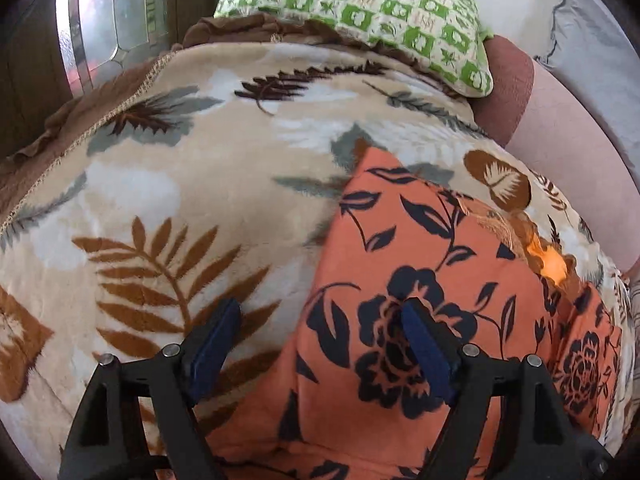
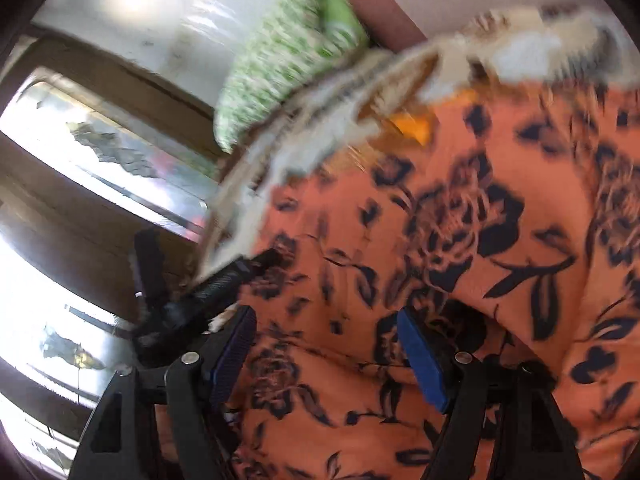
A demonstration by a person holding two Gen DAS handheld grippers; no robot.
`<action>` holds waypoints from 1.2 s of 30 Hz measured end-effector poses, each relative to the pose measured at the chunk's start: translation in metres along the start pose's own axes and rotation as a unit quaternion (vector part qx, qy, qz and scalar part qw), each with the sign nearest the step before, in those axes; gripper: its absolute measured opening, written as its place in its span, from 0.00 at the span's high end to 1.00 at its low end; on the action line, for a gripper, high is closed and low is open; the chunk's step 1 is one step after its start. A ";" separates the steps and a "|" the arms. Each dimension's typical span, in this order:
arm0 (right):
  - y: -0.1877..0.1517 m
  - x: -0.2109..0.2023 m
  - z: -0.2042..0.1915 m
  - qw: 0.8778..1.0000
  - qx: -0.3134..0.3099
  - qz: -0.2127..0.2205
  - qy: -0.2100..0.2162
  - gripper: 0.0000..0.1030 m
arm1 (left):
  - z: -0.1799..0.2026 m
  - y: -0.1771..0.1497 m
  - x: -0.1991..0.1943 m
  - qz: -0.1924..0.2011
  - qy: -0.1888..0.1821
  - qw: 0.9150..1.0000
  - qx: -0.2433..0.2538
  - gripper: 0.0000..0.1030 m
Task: Fold small clothes
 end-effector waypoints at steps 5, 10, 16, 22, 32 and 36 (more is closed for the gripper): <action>0.014 -0.037 0.035 0.992 0.050 0.092 -0.065 0.42 | 0.001 -0.001 0.001 -0.005 0.005 1.000 0.013 0.19; 0.020 -0.122 0.092 0.950 0.150 0.228 -0.151 0.40 | 0.003 0.003 -0.004 0.001 0.010 1.000 0.012 0.19; 0.016 -0.155 0.080 0.944 0.109 0.272 -0.150 0.39 | 0.026 0.006 -0.024 0.046 0.001 0.996 0.076 0.19; 0.025 -0.106 0.106 0.952 0.140 0.163 -0.220 0.61 | 0.040 -0.003 -0.006 0.010 0.027 0.991 0.130 0.19; 0.037 -0.113 0.095 0.958 0.093 0.184 -0.199 0.77 | 0.007 0.005 -0.008 0.023 0.068 0.995 0.068 0.19; 0.033 -0.067 0.054 0.984 0.020 0.105 -0.140 0.77 | 0.012 0.002 -0.025 0.053 0.053 0.994 0.077 0.19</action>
Point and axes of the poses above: each gripper's, at about its wrist camera, not at the fingertips, and x roughly the way its jaws point, z to its right, y to its top, the point moved 4 cm from there along x, roughly the way its jaws point, and after that the axes turned 2 degrees about -y, right-handed, at the moved point
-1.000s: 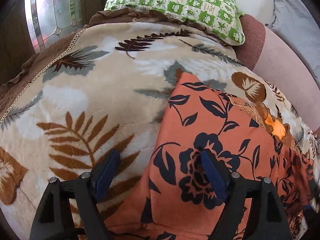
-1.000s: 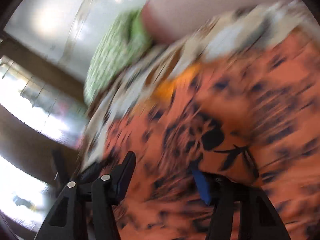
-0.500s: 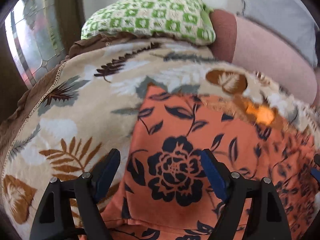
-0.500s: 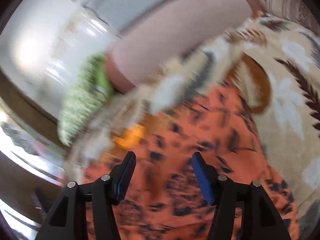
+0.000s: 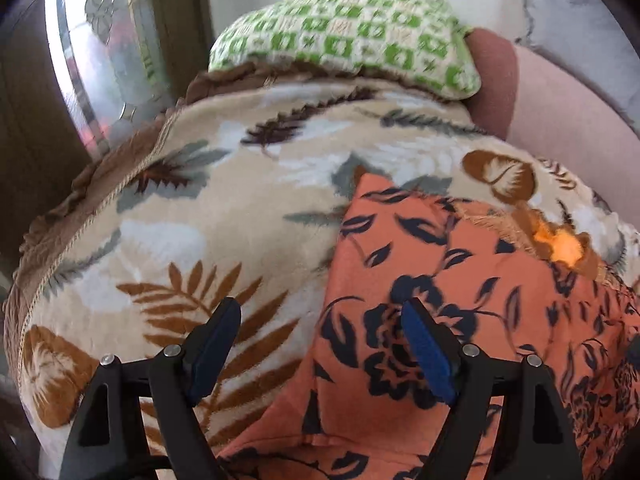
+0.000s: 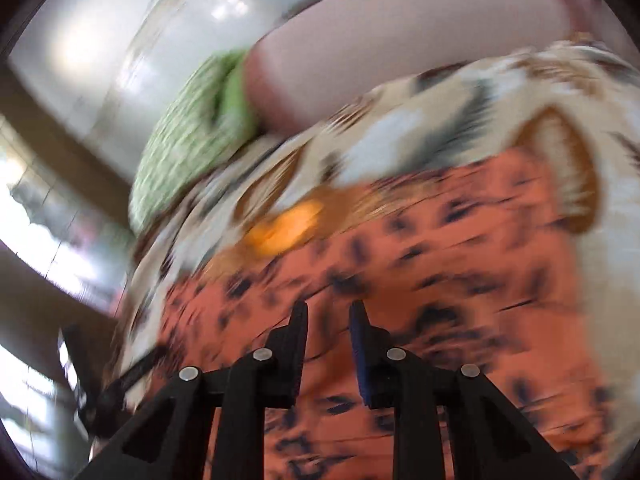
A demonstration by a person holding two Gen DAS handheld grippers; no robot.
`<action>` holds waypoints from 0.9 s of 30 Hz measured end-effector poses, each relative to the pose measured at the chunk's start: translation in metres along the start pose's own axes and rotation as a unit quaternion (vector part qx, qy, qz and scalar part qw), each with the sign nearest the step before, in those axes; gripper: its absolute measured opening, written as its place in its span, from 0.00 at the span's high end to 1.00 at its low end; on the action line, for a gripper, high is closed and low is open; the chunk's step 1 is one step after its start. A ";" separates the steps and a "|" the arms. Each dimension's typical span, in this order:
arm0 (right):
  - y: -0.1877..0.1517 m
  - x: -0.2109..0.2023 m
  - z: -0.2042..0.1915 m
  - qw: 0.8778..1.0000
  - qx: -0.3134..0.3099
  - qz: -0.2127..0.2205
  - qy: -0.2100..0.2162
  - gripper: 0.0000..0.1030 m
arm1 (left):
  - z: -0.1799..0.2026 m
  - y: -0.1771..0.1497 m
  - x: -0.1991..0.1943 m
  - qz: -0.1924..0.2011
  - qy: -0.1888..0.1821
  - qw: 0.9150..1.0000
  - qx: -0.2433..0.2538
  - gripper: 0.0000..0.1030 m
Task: Fold small clothes
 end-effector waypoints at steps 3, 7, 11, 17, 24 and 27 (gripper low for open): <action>-0.010 0.016 -0.021 0.999 -0.046 -0.013 -0.025 0.77 | 0.009 -0.002 -0.002 -0.003 -0.023 1.000 0.017 0.19; -0.017 0.036 -0.007 0.996 -0.040 -0.031 -0.067 0.78 | 0.012 -0.010 0.014 -0.037 -0.009 0.999 0.035 0.19; -0.001 0.014 -0.016 0.995 -0.054 0.019 -0.079 0.78 | 0.016 -0.008 0.004 -0.020 -0.031 0.998 0.044 0.19; -0.004 0.033 0.013 0.993 -0.020 -0.015 -0.114 0.74 | 0.041 -0.015 0.013 -0.038 -0.018 0.995 0.094 0.16; 0.006 0.001 0.007 0.994 -0.027 0.015 -0.105 0.74 | 0.054 -0.009 -0.007 -0.005 -0.051 0.994 0.094 0.16; 0.006 -0.005 0.021 0.993 0.001 0.003 -0.122 0.68 | 0.061 -0.010 -0.009 -0.002 -0.057 0.994 0.097 0.15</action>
Point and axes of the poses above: each gripper's, at about its wrist camera, not at the fingertips, and x roughly the way its jaws point, z to its right, y to its top, the point moved 4 cm from there along x, roughly the way its jaws point, and after that the axes turned 2 degrees about -y, right-handed, at the moved point
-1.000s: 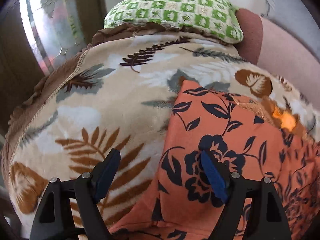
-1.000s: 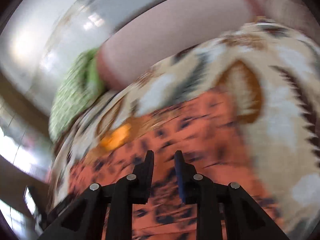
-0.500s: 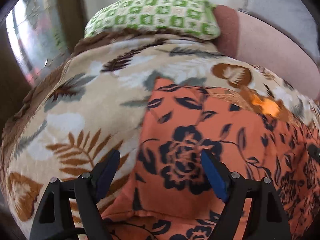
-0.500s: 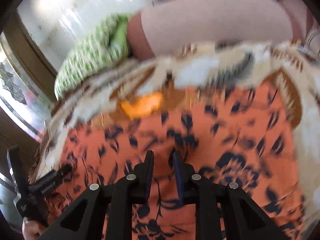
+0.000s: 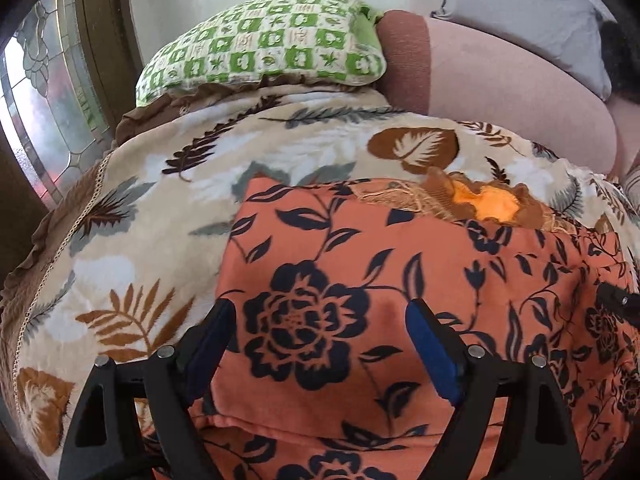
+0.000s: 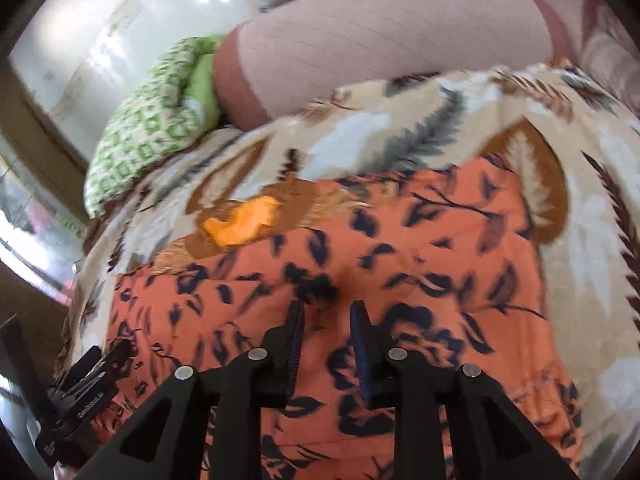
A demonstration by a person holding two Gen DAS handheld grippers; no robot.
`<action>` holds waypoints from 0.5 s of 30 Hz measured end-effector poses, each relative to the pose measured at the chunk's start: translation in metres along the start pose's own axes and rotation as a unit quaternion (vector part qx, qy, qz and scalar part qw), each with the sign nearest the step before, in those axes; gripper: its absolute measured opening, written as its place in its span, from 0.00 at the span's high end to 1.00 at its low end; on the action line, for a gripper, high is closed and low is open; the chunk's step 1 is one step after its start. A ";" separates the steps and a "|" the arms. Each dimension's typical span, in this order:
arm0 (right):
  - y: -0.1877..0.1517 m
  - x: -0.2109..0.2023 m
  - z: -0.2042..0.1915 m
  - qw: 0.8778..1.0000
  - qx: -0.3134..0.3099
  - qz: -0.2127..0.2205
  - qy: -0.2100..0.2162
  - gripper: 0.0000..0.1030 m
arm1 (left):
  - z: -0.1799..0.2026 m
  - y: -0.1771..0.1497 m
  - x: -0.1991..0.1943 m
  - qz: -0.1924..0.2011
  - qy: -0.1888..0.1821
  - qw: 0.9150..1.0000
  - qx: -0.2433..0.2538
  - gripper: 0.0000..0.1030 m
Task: Fold small clothes
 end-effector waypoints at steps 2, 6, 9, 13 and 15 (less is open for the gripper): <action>-0.004 0.004 0.008 1.000 0.014 -0.015 -0.018 0.33 | 0.005 -0.002 0.003 -0.007 -0.002 1.000 0.005 0.15; -0.015 0.014 0.009 0.998 -0.010 -0.030 -0.051 0.20 | 0.011 -0.010 0.019 -0.037 -0.005 0.999 0.005 0.12; -0.018 0.017 0.003 0.996 -0.034 -0.034 -0.072 0.20 | 0.018 -0.012 0.024 -0.037 0.004 0.999 0.026 0.03; -0.023 0.022 -0.002 0.994 -0.057 -0.029 -0.083 0.14 | 0.020 -0.013 0.028 -0.039 0.005 0.999 0.036 0.00; -0.026 0.027 -0.008 0.992 -0.083 -0.030 -0.091 0.11 | 0.020 -0.012 0.029 -0.039 0.000 0.999 0.035 0.00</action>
Point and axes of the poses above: each gripper's, at about its wrist camera, not at the fingertips, and x roughly the way its jaws point, z to its right, y to its top, the point moved 4 cm from there along x, roughly the way its jaws point, and after that the axes turned 2 degrees about -y, right-handed, at the moved point
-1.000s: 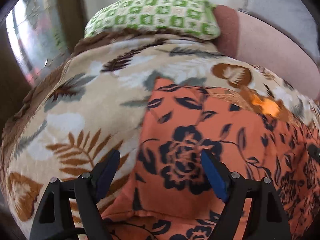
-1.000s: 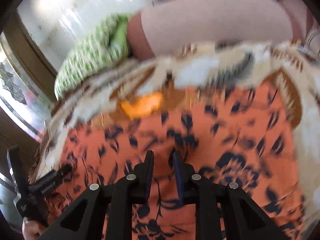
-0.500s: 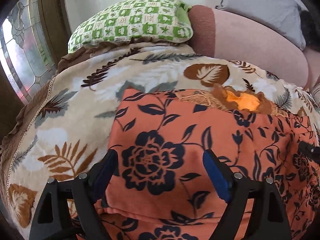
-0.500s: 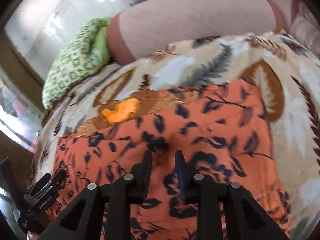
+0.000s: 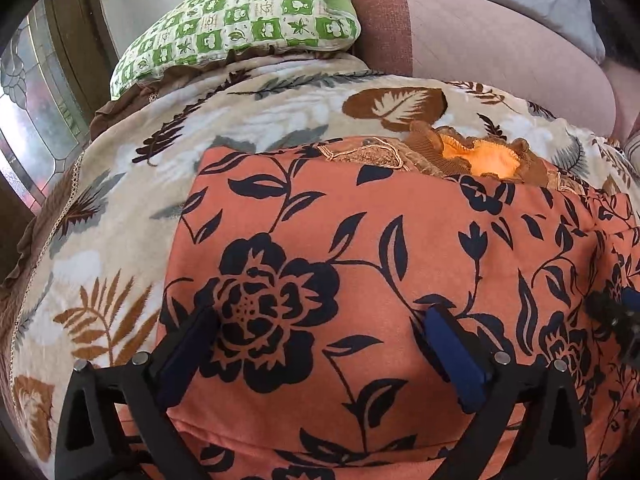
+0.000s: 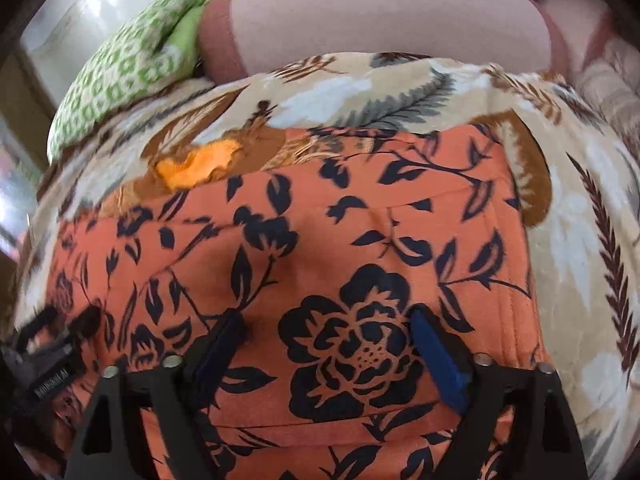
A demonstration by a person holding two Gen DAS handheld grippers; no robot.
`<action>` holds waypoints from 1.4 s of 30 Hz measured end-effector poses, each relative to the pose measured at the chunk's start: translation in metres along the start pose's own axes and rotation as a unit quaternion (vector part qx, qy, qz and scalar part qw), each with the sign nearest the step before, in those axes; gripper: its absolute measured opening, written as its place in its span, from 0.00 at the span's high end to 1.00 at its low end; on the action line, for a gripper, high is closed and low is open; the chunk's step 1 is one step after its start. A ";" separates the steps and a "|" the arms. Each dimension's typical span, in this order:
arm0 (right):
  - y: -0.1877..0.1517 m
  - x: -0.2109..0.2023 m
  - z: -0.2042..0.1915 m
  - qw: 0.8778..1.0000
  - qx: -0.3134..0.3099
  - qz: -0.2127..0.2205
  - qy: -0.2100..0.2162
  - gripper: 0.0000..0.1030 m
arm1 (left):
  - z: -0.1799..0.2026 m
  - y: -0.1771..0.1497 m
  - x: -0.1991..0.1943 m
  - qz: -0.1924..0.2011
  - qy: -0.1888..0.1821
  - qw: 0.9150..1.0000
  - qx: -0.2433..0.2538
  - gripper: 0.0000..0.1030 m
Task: Fold small clothes
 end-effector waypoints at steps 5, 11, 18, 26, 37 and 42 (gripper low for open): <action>-0.003 0.002 -0.002 1.000 -0.009 0.004 -0.017 0.08 | 0.000 0.000 0.001 0.002 -0.002 1.000 0.001 0.00; -0.005 0.006 -0.006 0.999 -0.018 0.012 -0.028 0.06 | 0.000 0.003 0.003 -0.025 -0.006 1.000 0.002 0.00; 0.000 -0.021 0.009 0.999 0.026 0.031 0.001 0.07 | -0.011 0.003 -0.030 0.011 -0.012 0.999 -0.041 0.00; -0.018 -0.027 0.045 0.997 0.069 0.001 0.020 0.58 | -0.008 -0.016 -0.014 -0.042 -0.011 0.999 -0.021 0.00; 0.021 -0.050 0.047 0.989 0.085 0.075 0.095 0.61 | -0.012 0.000 -0.035 0.040 0.042 0.997 -0.044 0.00; 0.034 -0.035 0.014 0.982 0.068 0.070 0.161 0.64 | -0.019 -0.002 -0.028 0.041 0.043 0.997 -0.044 0.00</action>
Point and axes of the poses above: each gripper's, at about its wrist camera, not at the fingertips, and x roughly the way its jaws point, z to its right, y to its top, the point moved 4 cm from there along x, roughly the way its jaws point, and after that the axes turned 2 degrees about -y, right-handed, at the moved point
